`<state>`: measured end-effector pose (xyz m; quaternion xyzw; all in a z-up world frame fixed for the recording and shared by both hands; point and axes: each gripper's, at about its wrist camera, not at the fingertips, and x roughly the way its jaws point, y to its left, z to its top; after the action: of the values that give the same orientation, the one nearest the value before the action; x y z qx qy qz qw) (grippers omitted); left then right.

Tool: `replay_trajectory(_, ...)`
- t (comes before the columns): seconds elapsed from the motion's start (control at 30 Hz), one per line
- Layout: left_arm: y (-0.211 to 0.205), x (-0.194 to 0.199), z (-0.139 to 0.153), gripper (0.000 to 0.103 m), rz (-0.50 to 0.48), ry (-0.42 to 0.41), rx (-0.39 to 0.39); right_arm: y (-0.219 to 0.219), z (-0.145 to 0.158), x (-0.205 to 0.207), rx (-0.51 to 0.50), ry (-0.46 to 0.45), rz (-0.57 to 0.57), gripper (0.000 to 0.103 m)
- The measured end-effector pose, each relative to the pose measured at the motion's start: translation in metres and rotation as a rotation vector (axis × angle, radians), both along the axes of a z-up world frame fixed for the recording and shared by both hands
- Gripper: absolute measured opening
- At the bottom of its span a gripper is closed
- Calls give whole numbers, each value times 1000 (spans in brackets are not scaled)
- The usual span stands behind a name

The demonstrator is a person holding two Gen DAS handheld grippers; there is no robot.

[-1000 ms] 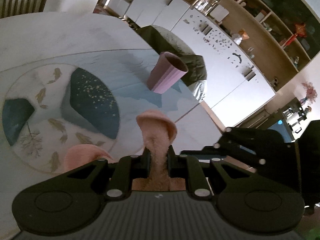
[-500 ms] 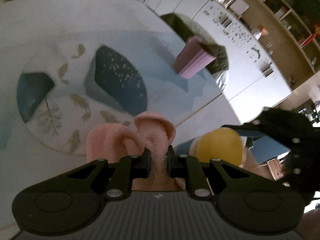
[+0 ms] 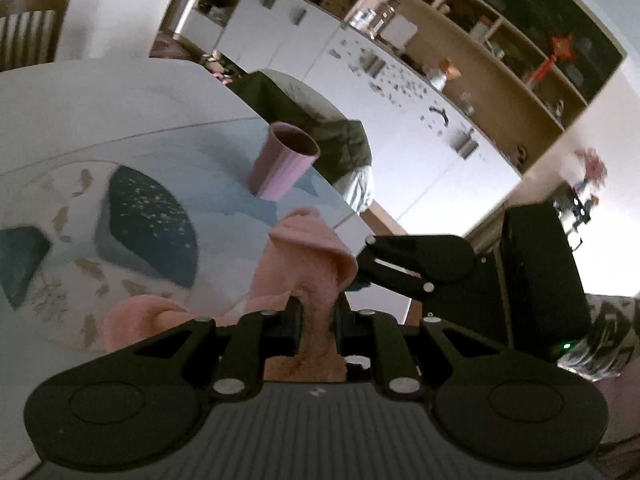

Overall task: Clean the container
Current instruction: 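Finish wiping the bottle cap with the towel in the left tool while the right tool holds it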

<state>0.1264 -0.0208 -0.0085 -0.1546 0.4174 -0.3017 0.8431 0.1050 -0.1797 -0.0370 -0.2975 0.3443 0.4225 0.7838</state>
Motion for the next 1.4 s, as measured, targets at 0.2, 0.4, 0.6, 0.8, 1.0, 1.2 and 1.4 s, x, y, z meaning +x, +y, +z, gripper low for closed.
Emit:
replay_trajectory(0.2,-14,9,-10,15,-19,8,56,2,0,-2,8,6,-1,60)
replay_trajectory(0.4,-13,21,-15,15,-6,9,92,5,-1,0,8,5,-11,60)
replay_trajectory(0.6,-7,36,-23,15,13,27,106,7,-1,4,12,0,-13,60)
replay_trajectory(0.8,-1,49,-35,15,56,63,132,8,-3,2,12,3,-8,60)
replay_trajectory(1.0,4,58,-55,14,78,122,155,9,1,4,37,-6,-3,60)
replay_trajectory(1.2,8,59,-71,14,82,176,147,5,7,9,65,-24,-27,59)
replay_trajectory(1.4,9,51,-85,14,74,194,217,-1,11,13,76,-39,-46,60)
